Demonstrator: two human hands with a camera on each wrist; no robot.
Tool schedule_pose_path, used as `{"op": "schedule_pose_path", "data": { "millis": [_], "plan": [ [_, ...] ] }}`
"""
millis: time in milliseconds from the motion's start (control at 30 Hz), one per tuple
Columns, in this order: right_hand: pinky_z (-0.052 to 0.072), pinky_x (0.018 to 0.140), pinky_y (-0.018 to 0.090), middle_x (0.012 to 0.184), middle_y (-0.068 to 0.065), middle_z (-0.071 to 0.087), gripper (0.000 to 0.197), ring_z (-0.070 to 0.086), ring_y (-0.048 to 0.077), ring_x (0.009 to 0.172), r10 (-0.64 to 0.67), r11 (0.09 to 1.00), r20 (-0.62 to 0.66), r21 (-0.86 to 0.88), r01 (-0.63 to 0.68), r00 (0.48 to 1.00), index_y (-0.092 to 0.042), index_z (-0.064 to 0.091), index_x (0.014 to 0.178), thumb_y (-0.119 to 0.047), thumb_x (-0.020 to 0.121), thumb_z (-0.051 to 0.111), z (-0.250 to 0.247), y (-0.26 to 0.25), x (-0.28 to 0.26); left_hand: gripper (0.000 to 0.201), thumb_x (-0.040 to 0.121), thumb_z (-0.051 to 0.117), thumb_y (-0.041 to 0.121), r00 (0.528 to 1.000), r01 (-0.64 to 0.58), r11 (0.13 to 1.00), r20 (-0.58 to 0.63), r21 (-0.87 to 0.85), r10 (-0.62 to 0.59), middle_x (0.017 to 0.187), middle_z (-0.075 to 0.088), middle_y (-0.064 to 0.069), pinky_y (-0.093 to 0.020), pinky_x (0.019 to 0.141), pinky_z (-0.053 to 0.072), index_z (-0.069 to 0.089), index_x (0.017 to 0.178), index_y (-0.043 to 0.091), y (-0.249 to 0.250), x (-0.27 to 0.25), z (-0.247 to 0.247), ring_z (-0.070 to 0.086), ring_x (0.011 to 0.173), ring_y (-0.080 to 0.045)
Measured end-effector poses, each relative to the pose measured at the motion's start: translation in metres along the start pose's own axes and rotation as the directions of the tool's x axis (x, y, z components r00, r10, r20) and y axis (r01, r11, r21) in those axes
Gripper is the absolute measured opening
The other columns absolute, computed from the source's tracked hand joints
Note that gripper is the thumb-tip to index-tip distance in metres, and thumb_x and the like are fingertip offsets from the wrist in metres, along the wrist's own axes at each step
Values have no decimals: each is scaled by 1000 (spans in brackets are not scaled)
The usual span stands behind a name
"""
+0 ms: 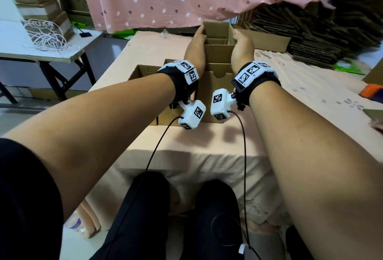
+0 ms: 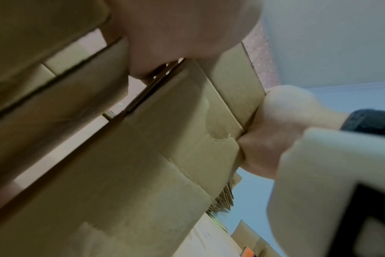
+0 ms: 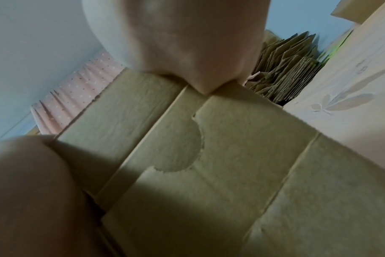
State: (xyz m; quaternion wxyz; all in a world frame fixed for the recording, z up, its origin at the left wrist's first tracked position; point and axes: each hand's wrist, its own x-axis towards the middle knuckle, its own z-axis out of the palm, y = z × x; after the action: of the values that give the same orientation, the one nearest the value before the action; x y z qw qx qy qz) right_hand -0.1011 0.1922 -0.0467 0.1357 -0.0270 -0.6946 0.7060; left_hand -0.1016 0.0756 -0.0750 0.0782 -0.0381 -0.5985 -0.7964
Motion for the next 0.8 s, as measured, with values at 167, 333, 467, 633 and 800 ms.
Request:
{"op": "schedule_pose_path", "data": {
  "millis": [167, 333, 467, 633, 800],
  "plan": [
    [41, 109, 33, 145, 9, 52, 43, 52, 20, 126, -15, 997, 27, -79, 17, 1000, -12, 54, 141, -13, 103, 34, -1, 5, 7, 50, 91, 42, 50, 999, -37, 999, -15, 25, 38, 105, 76, -12, -53, 91, 58, 67, 125, 25, -8, 6, -2, 71, 101, -36],
    [35, 108, 25, 148, 7, 49, 44, 46, 20, 135, -114, 981, 3, -160, 113, 994, -9, 52, 141, -9, 102, 32, -1, 9, -6, 58, 84, 49, 61, 1000, 24, 999, -19, 46, -23, 115, 74, -7, -52, 96, 56, 65, 130, 30, -23, 20, -5, 71, 106, -30],
    [35, 94, 18, 143, 5, 55, 42, 52, 15, 124, -137, 978, -38, -161, 129, 990, -11, 57, 138, -10, 102, 35, -1, 7, -11, 55, 88, 50, 52, 1000, -18, 991, -9, 134, 19, 128, 69, -8, -52, 101, 52, 62, 135, 26, -19, 16, -7, 66, 115, -31],
    [35, 89, 18, 139, 5, 58, 41, 53, 14, 117, -148, 974, -61, -181, 134, 987, -11, 59, 136, -13, 103, 35, -2, 8, -16, 52, 93, 46, 33, 992, -128, 959, 21, 255, 127, 135, 62, -11, -48, 105, 49, 55, 141, 17, -11, 2, -5, 62, 121, -31],
    [37, 89, 19, 139, 3, 59, 42, 54, 18, 124, -161, 970, -91, -196, 141, 983, -14, 61, 134, -15, 102, 34, 0, 7, -21, 60, 85, 31, 50, 988, -132, 960, -48, 248, 148, 121, 69, -6, -49, 98, 54, 58, 135, 30, -9, -2, -6, 68, 107, -25]
  ]
}}
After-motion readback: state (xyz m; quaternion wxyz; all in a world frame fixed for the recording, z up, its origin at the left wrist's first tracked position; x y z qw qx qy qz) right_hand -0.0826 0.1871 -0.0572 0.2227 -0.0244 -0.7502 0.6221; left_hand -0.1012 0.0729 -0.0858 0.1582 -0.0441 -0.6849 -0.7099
